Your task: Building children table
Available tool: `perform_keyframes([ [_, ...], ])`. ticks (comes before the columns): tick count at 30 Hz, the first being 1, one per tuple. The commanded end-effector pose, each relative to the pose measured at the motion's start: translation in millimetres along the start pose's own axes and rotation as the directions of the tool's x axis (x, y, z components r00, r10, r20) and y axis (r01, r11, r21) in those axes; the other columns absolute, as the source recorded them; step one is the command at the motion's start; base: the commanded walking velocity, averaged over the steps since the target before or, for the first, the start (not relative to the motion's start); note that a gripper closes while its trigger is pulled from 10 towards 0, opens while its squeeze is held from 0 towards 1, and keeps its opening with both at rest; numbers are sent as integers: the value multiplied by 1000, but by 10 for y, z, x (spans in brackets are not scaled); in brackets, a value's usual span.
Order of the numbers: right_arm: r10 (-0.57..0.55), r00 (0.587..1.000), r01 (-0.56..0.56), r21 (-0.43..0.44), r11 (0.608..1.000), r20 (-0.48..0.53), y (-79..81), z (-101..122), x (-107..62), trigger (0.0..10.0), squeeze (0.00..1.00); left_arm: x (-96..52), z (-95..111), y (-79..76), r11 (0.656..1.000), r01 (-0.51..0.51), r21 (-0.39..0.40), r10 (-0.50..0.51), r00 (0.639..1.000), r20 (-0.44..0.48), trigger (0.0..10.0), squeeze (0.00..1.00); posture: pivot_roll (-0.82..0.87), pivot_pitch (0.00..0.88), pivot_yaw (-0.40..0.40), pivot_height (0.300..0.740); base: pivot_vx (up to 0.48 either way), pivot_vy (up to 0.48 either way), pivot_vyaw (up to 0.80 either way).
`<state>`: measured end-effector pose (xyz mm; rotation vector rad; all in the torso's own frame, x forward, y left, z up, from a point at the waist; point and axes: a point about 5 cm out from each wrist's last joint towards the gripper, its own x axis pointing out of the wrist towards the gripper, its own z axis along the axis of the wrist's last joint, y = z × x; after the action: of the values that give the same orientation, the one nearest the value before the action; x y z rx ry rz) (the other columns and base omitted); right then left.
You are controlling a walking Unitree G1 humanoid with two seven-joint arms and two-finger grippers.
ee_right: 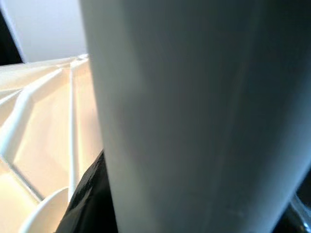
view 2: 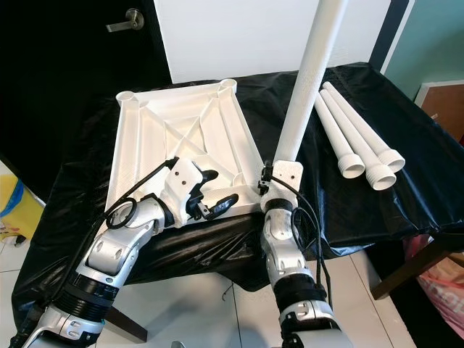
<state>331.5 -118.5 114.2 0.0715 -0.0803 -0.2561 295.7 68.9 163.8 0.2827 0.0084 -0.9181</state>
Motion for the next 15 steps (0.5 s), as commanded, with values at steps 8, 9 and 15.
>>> perform_keyframes([
  [8, -155, 981, 152, -30, 988, -113, -188, -145, 15, 10000, 0, -5, -13, 25, 998, -67, 7, 67, 998, 2, 10000, 0, -99, 0, 23, 740, 0, 0, 0],
  [9, -155, 981, 152, -30, 988, -113, -188, -145, 15, 10000, 0, -5, -13, 25, 998, -67, 7, 67, 998, 2, 10000, 0, -99, 0, 23, 740, 0, 0, 0],
  [15, -210, 972, 209, -25, 978, -108, -224, -142, -11, 10000, 0, -2, -13, 24, 998, -69, 5, 69, 998, 6, 10000, 0, -103, 0, 22, 740, 0, 0, 0],
])
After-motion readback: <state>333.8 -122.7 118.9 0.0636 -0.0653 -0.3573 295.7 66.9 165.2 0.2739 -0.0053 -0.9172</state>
